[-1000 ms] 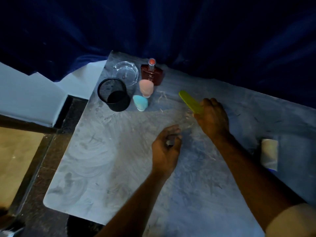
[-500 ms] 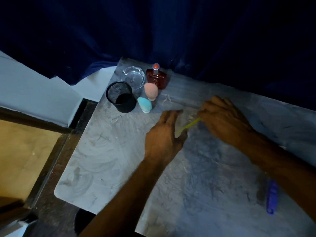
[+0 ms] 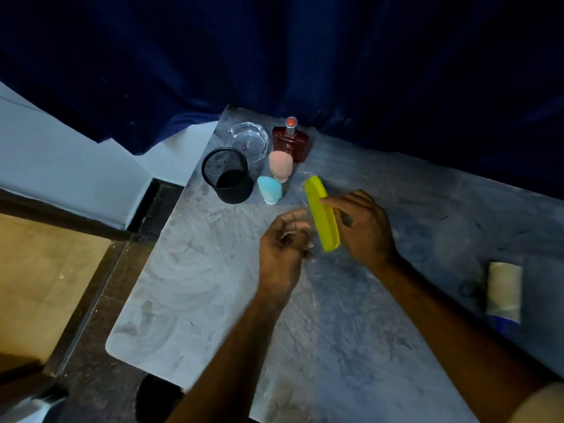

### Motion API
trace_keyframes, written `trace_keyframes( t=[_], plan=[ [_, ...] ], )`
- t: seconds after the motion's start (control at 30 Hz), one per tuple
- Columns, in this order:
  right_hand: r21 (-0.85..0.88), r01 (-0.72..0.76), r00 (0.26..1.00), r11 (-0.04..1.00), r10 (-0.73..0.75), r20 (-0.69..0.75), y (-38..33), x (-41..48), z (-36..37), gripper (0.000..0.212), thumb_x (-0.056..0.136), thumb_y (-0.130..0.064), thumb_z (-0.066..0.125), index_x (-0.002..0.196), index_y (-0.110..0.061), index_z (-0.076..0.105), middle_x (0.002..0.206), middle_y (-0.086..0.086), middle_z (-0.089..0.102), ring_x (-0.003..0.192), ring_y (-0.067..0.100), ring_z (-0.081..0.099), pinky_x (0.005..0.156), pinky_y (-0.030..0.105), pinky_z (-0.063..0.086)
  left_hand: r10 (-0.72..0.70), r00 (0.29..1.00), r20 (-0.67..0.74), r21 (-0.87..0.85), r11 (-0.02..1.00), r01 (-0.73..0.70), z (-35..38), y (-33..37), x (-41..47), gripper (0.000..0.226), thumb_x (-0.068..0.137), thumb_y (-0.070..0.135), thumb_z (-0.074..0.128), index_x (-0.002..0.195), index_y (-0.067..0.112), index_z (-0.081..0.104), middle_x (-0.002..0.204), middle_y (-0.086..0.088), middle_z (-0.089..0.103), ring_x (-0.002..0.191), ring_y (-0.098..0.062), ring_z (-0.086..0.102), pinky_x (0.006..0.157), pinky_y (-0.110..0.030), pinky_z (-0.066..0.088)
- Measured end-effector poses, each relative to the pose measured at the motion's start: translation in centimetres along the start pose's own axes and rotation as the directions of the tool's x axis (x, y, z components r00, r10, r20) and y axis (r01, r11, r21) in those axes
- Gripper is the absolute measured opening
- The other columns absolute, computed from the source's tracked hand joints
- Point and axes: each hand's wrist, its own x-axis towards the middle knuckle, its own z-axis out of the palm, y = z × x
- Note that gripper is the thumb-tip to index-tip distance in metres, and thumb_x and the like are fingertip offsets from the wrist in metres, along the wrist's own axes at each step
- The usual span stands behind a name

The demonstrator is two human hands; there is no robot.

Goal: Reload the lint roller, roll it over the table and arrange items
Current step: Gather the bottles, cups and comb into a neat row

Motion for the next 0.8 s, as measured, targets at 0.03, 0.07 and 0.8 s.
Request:
trace_keyframes(
  t=[0.03, 0.07, 0.8],
  plan=[
    [0.017, -0.041, 0.999, 0.999, 0.041, -0.018, -0.1, -0.2, 0.4, 0.028, 0.085, -0.001, 0.071, 0.109, -0.011, 0.078, 0.089, 0.007, 0.073, 0.085, 0.032, 0.066, 0.077, 0.038, 0.056, -0.016, 1.0, 0.01, -0.003, 1.0, 0.016, 0.1, -0.1, 0.3, 0.027, 0.104, -0.003, 0.053, 0.127, 0.004, 0.065, 0.09, -0.004, 0.073, 0.07, -0.013, 0.07, 0.058, -0.027, 0.06],
    [0.02, -0.068, 0.997, 0.998, 0.068, -0.038, -0.4, -0.3, 0.8, 0.029, 0.084, 0.0, 0.071, 0.109, -0.011, 0.079, 0.09, 0.007, 0.074, 0.086, 0.031, 0.067, 0.079, 0.036, 0.056, -0.049, 0.999, 0.02, -0.015, 0.999, 0.049, 0.1, -0.2, 0.6, 0.026, 0.105, 0.0, 0.052, 0.128, 0.003, 0.065, 0.092, -0.005, 0.075, 0.073, -0.015, 0.073, 0.06, -0.027, 0.062],
    [-0.086, -0.414, 0.903, 0.906, 0.421, 0.086, -0.3, 0.5, 5.4, 0.038, 0.089, -0.04, 0.068, 0.121, -0.019, 0.071, 0.109, 0.005, 0.069, 0.108, 0.028, 0.056, 0.09, 0.038, 0.052, 0.239, 0.92, 0.311, 0.818, 0.425, -0.387, -0.4, -1.4, 5.3, 0.042, 0.096, 0.025, 0.069, 0.136, 0.013, 0.062, 0.147, -0.008, 0.051, 0.131, -0.019, 0.054, 0.109, -0.026, 0.048]
  ],
)
